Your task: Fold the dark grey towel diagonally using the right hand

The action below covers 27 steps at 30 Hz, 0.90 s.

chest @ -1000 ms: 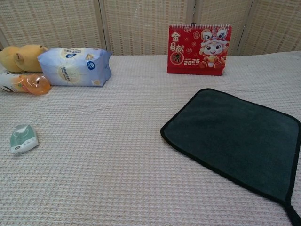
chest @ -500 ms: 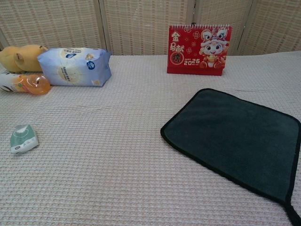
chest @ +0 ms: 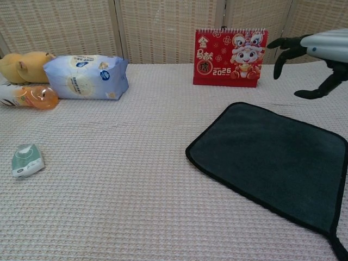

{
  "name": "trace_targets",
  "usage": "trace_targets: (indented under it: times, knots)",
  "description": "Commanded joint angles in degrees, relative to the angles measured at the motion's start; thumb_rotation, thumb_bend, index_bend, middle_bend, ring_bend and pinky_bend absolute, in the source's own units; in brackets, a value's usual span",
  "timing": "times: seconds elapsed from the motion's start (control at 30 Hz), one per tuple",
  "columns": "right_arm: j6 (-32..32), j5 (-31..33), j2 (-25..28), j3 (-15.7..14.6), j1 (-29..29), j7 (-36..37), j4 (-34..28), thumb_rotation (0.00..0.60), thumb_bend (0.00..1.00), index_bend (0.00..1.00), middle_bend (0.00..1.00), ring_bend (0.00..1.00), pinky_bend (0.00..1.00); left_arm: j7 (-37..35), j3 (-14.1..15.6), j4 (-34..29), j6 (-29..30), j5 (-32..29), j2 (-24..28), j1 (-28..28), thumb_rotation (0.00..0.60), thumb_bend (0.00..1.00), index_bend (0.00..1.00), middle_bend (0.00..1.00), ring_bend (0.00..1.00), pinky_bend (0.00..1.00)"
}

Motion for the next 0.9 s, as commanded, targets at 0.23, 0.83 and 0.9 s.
trace_targets:
  times: [0.23,0.83,0.9]
  knots:
    - [-9.81,6.78,-12.01,1.02,10.43,-5.18,12.33,0.6,0.41,0.39,0.05,0.0,0.0,-0.8,-0.26,-0.18,0.38,-0.3,0.43,0.21,0.6,0.71,0.04,0.0,0.0,0.0]
    - [-15.62,10.62,-27.51,0.47,19.1,-1.04,31.16,0.6,0.41,0.43,0.05,0.01,0.0,-1.86,-0.37,-0.66,0.99,-0.68,1.47,0.73,0.6,0.71,0.04,0.0,0.0,0.0]
    - [-16.17,10.82,-28.57,0.42,19.82,-0.85,32.61,0.6,0.41,0.44,0.05,0.01,0.0,-2.12,-0.41,-0.77,1.4,-0.67,1.65,0.96,0.6,0.71,0.04,0.0,0.0,0.0]
